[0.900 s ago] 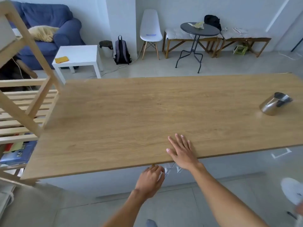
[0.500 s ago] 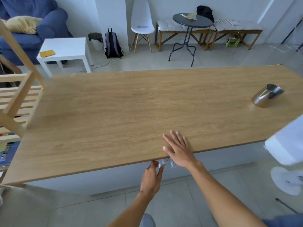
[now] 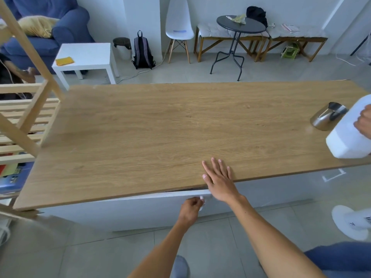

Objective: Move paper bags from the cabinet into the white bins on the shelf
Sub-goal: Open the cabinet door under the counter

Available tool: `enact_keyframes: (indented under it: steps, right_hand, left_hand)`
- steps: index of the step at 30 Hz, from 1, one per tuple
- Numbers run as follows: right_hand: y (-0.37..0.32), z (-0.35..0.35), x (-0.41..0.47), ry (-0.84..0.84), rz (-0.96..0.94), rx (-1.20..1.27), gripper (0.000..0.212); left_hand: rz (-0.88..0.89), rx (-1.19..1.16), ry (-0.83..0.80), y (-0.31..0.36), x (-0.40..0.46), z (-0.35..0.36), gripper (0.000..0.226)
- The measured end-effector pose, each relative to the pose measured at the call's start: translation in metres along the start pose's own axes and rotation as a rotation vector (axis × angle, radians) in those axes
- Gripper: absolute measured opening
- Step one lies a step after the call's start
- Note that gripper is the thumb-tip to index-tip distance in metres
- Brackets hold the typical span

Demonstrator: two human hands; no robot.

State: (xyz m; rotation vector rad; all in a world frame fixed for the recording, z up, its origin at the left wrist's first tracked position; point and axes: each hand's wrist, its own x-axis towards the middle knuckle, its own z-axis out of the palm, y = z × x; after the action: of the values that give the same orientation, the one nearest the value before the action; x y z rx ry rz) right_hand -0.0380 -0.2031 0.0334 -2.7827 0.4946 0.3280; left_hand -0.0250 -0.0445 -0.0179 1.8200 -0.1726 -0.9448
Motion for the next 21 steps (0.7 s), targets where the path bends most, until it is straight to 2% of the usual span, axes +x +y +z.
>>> enact_keyframes:
  steps: [4, 7, 11, 14, 17, 19, 21]
  right_hand:
    - [-0.005, 0.004, -0.026, 0.003, -0.044, -0.021, 0.058]
    - [-0.009, 0.014, -0.059, 0.080, -0.116, 0.059, 0.068]
    - [-0.010, 0.038, -0.103, 0.125, -0.185, 0.083, 0.044]
    - [-0.008, 0.061, -0.129, 0.051, -0.183, 0.075, 0.045]
    - [-0.009, 0.074, -0.144, 0.026, -0.106, 0.180, 0.044]
    - [-0.012, 0.075, -0.146, 0.039, -0.068, 0.221, 0.041]
    - [-0.017, 0.074, -0.146, 0.051, -0.058, 0.235, 0.040]
  left_hand:
    - [-0.001, 0.070, -0.021, -0.015, -0.023, 0.005, 0.022]
    - [-0.001, 0.095, -0.026, -0.028, -0.039, 0.009, 0.026]
    - [0.010, 0.129, -0.005, -0.043, -0.062, 0.014, 0.031]
    - [0.035, 0.168, -0.009, -0.048, -0.080, 0.017, 0.028]
    - [0.082, 0.246, -0.019, -0.054, -0.095, 0.014, 0.022]
    - [0.115, 0.355, 0.047, -0.060, -0.105, 0.003, 0.026]
    - [0.152, 0.445, 0.262, -0.068, -0.121, -0.016, 0.022]
